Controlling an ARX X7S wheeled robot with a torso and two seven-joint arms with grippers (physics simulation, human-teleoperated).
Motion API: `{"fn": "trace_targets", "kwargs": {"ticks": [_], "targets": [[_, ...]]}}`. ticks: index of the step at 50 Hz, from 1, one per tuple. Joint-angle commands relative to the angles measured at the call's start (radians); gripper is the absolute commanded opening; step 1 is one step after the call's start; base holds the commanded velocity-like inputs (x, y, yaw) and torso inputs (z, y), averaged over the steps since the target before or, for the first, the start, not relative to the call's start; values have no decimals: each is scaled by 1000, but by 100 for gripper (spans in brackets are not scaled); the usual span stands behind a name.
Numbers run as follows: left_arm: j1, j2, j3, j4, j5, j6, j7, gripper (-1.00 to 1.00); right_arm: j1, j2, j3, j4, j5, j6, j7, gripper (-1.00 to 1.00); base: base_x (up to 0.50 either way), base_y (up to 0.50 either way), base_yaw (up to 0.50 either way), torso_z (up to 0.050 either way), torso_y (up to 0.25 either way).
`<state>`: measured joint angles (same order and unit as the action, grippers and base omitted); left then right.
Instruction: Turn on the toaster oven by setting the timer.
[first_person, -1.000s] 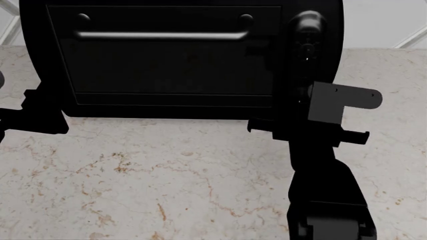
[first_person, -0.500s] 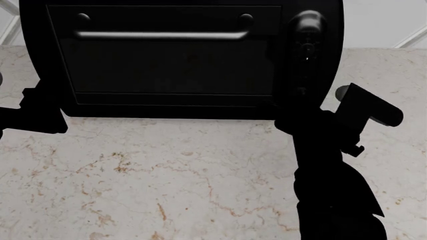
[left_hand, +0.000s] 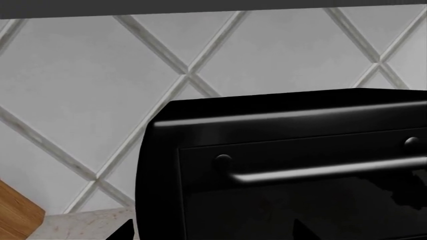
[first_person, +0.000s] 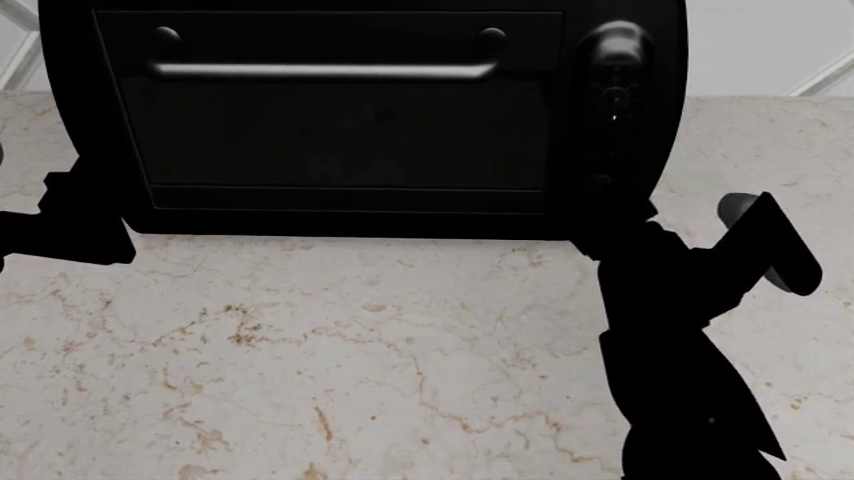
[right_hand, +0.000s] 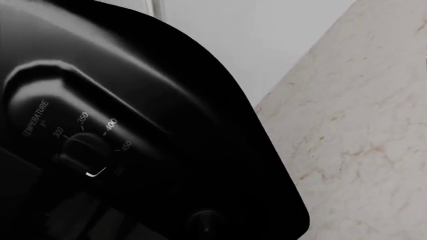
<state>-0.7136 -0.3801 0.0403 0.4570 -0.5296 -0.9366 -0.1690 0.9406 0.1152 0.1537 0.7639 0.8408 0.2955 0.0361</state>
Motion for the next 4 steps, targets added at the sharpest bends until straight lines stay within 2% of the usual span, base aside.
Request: {"fn": "trace_targets", "kwargs": {"ticks": [1, 4], "targets": [[-3, -1, 5, -5, -1, 5, -1, 100, 9, 32, 126, -16, -24, 4, 26, -100, 0, -4, -5, 0, 0], [-1, -1, 7, -6, 0, 8, -1, 100, 9, 32, 135, -7, -15, 3, 30, -100, -3, -2, -5, 0, 3]]}}
